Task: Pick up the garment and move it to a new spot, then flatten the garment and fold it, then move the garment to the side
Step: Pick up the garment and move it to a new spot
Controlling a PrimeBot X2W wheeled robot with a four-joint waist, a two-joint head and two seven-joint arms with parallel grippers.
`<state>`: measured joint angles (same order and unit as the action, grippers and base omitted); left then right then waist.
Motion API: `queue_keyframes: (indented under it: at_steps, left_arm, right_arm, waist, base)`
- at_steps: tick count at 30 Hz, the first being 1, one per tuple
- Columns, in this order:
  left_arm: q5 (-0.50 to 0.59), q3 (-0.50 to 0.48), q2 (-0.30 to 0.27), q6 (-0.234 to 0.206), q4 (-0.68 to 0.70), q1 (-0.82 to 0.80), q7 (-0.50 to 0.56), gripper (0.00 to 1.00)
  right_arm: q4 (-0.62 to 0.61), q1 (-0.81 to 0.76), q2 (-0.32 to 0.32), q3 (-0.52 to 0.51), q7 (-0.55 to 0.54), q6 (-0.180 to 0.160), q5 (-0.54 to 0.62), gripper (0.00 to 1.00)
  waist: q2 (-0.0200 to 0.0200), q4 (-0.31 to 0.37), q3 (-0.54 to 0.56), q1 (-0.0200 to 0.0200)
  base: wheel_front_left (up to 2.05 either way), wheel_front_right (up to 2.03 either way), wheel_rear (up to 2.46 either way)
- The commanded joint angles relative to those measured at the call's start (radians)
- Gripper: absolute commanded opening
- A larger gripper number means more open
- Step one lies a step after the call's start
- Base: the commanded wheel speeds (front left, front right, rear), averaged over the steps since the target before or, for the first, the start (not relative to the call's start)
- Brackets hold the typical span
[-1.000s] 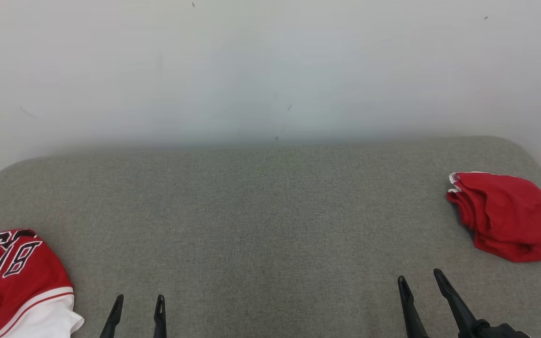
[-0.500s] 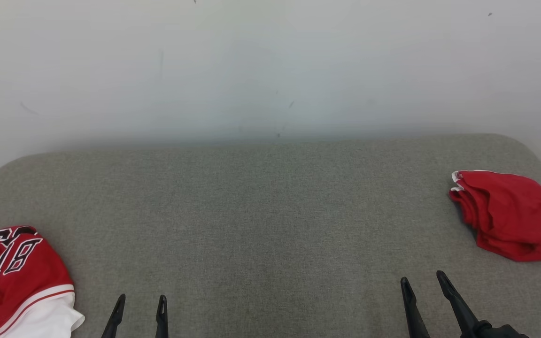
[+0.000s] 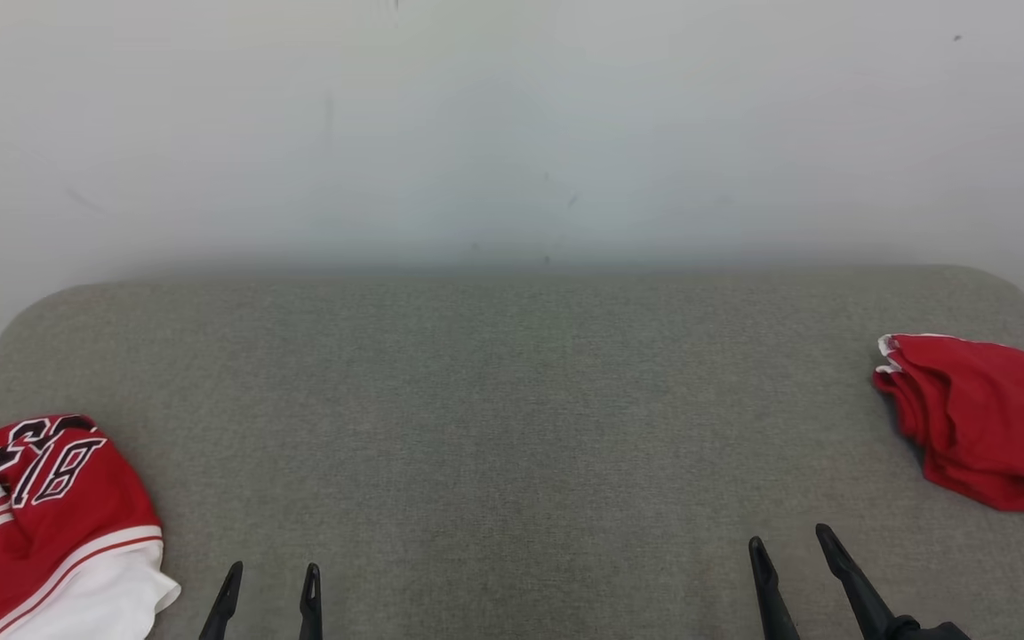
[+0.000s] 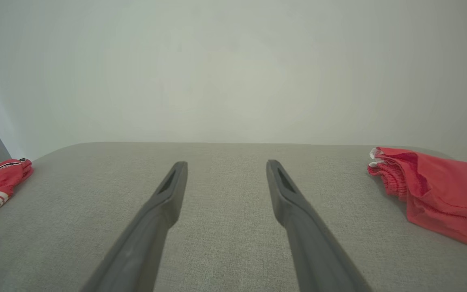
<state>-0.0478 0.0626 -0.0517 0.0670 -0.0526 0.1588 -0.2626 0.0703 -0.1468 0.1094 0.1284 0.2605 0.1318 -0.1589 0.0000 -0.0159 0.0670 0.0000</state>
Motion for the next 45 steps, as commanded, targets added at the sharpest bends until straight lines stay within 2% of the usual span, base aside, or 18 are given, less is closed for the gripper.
queue_keyframes:
  at_steps: [1, 25, 35, 45]
  left_arm:
    - [0.004, -0.002, 0.002, -0.004, -0.001, 0.002, -0.003, 1.00]
    - [0.005, -0.035, 0.002, -0.016, 0.016, 0.012, -0.003, 1.00]
    - [-0.019, -0.047, 0.002, -0.027, 0.023, 0.005, -0.003, 1.00]
    - [-0.030, -0.054, 0.002, -0.029, 0.023, 0.007, -0.003, 1.00]
  right_arm:
    - [-0.001, -0.008, 0.004, 0.004, 0.004, -0.002, -0.002, 1.00]
    - [0.002, 0.013, -0.004, 0.067, 0.004, -0.002, -0.023, 1.00]
    - [-0.003, 0.012, -0.008, 0.089, 0.004, -0.002, -0.036, 1.00]
    - [0.000, 0.022, -0.008, 0.098, 0.004, -0.002, -0.036, 1.00]
  waist:
    - [0.0000, -0.011, -0.001, 0.0000]
    - [0.0000, -0.283, -0.011, 0.0000]
    - [0.0000, -0.354, -0.009, 0.0000]
    - [0.0000, -0.372, -0.014, 0.0000]
  base:
    - [0.00, 0.00, 0.00]
    - [0.00, 0.00, 0.00]
    - [0.00, 0.00, 0.00]
    - [0.00, 0.00, 0.00]
